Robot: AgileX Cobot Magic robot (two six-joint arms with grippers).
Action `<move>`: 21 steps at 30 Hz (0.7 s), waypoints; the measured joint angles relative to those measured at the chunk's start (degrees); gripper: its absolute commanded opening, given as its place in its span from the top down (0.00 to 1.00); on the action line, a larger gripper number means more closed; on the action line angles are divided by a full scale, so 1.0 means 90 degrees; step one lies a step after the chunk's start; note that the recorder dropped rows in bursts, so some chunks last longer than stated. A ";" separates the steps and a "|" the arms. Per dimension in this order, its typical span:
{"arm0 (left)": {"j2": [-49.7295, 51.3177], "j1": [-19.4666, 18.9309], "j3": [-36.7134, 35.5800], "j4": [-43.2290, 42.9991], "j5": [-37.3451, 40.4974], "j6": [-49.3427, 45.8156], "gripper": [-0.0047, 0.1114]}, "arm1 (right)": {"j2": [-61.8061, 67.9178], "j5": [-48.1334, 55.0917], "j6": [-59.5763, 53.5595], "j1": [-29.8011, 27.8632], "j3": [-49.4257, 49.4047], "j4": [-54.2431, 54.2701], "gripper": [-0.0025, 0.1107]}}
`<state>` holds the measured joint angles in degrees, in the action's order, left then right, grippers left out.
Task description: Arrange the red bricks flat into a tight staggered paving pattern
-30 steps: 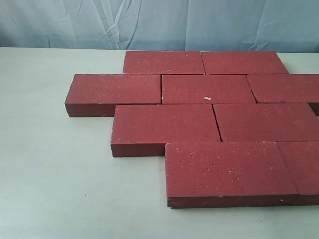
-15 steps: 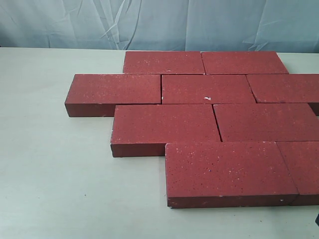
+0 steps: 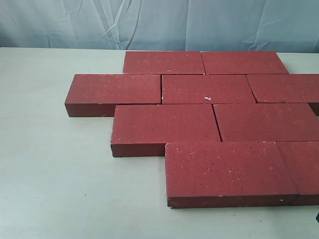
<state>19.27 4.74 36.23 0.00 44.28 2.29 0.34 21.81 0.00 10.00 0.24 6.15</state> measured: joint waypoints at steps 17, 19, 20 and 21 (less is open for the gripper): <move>0.0000 0.0000 0.0000 0.0000 0.0000 0.0000 0.96 | 0.0000 0.0000 0.0000 -0.0214 0.0000 0.0000 0.98; 0.0000 0.0000 0.0000 0.0000 0.0000 0.0000 0.96 | 0.0000 0.0000 0.0000 -0.0315 0.0000 0.0000 0.98; 0.0000 0.0000 0.0000 0.0000 0.0000 0.0000 0.96 | 0.0000 0.0000 0.0000 -0.0325 0.0000 0.0000 0.98; 0.0000 0.0000 0.0000 0.0000 0.0000 0.0000 0.96 | 0.0000 0.0000 0.0000 -0.0330 0.0000 0.0000 0.98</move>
<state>19.27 4.74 36.23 0.00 44.28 2.29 0.34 21.81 0.00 7.03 0.24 6.15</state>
